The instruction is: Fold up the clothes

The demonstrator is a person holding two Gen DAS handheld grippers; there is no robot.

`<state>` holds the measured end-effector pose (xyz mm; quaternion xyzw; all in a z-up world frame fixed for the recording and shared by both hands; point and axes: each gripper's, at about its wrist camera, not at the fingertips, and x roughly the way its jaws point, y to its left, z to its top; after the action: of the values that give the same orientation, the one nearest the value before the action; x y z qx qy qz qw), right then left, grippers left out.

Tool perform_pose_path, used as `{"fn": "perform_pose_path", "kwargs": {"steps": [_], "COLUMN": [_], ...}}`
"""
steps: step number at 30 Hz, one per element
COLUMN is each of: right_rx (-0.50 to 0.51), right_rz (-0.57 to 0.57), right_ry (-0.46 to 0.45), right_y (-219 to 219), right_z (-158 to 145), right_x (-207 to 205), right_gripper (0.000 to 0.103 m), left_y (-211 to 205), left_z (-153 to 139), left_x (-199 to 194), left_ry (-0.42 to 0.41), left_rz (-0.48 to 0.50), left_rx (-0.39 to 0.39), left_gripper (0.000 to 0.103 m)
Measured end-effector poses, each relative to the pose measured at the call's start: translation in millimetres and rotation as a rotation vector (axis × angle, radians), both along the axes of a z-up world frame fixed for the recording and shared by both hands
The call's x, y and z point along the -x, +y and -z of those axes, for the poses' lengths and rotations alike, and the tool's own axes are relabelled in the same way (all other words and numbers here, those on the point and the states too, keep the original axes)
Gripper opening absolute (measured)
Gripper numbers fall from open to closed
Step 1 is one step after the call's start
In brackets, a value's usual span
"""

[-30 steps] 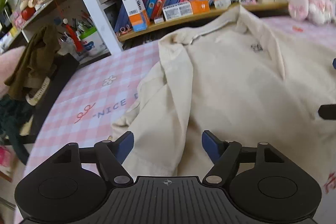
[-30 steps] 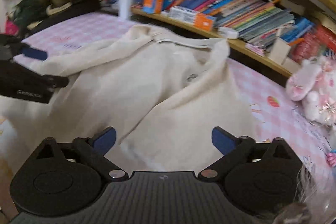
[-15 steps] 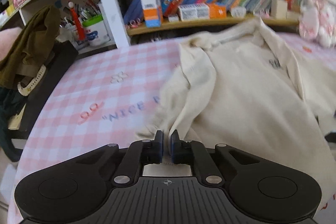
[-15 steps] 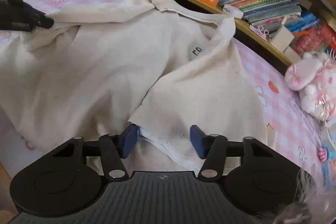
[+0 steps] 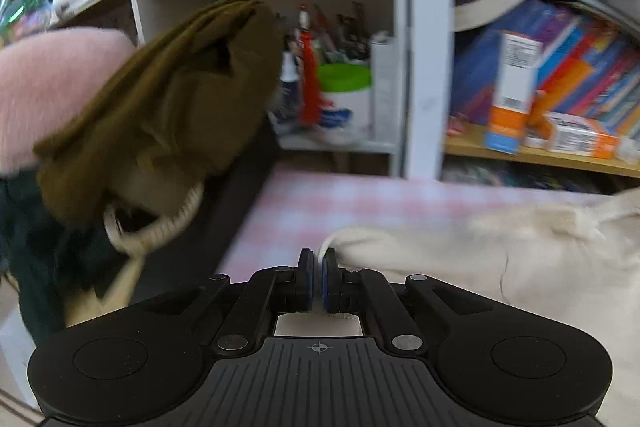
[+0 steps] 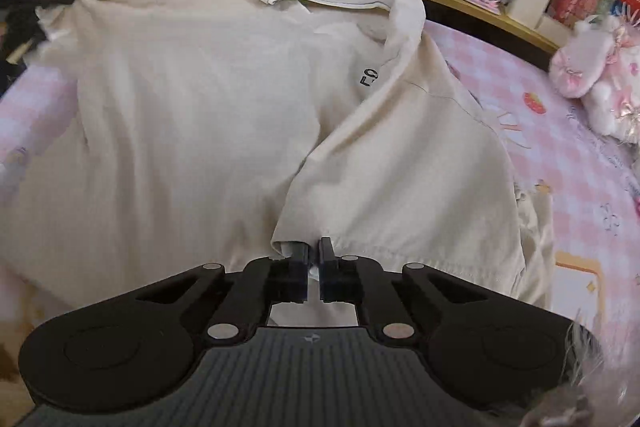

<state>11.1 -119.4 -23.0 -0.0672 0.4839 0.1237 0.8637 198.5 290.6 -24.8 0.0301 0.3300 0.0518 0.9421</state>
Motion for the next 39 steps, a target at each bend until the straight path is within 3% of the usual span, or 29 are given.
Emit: {"fn": "perform_pose_path", "kwargs": {"steps": [6, 9, 14, 16, 18, 22, 24, 27, 32, 39], "right_rx": [-0.062, -0.065, -0.054, -0.043, -0.040, -0.042, -0.047, -0.052, -0.061, -0.063], "right_rz": [-0.024, 0.018, 0.071, 0.073, 0.078, 0.075, 0.064, 0.028, -0.028, -0.062], "right_ry": [0.024, 0.020, 0.007, -0.002, -0.009, -0.019, -0.021, -0.026, -0.047, -0.088], "right_y": [32, 41, 38, 35, 32, 22, 18, 10, -17, -75], "right_z": [-5, -6, -9, -10, -11, -12, -13, -13, -17, -25], "right_x": [-1, -7, -13, -16, -17, -19, -21, -24, -33, -55], "right_gripper": [0.003, 0.003, 0.003, 0.003, 0.003, 0.003, 0.003, 0.003, 0.003, 0.003], "left_y": [10, 13, 11, 1, -13, -56, -90, -133, -182, -211], "left_z": [-4, -4, 3, 2, -4, -11, -10, -5, 21, 32], "left_x": [-50, -65, -67, -51, -24, 48, 85, 127, 167, 181], "left_ry": [-0.014, -0.023, 0.039, 0.028, -0.014, -0.055, -0.027, 0.009, 0.098, 0.165], "left_rz": [-0.005, -0.014, -0.015, 0.000, 0.042, 0.213, 0.319, 0.404, 0.389, 0.297], "left_rx": [-0.055, -0.059, -0.085, -0.148, -0.152, -0.005, 0.057, 0.063, 0.071, 0.031], "left_gripper": [0.003, 0.003, 0.015, 0.018, 0.023, 0.044, 0.045, 0.045, 0.045, 0.046]}}
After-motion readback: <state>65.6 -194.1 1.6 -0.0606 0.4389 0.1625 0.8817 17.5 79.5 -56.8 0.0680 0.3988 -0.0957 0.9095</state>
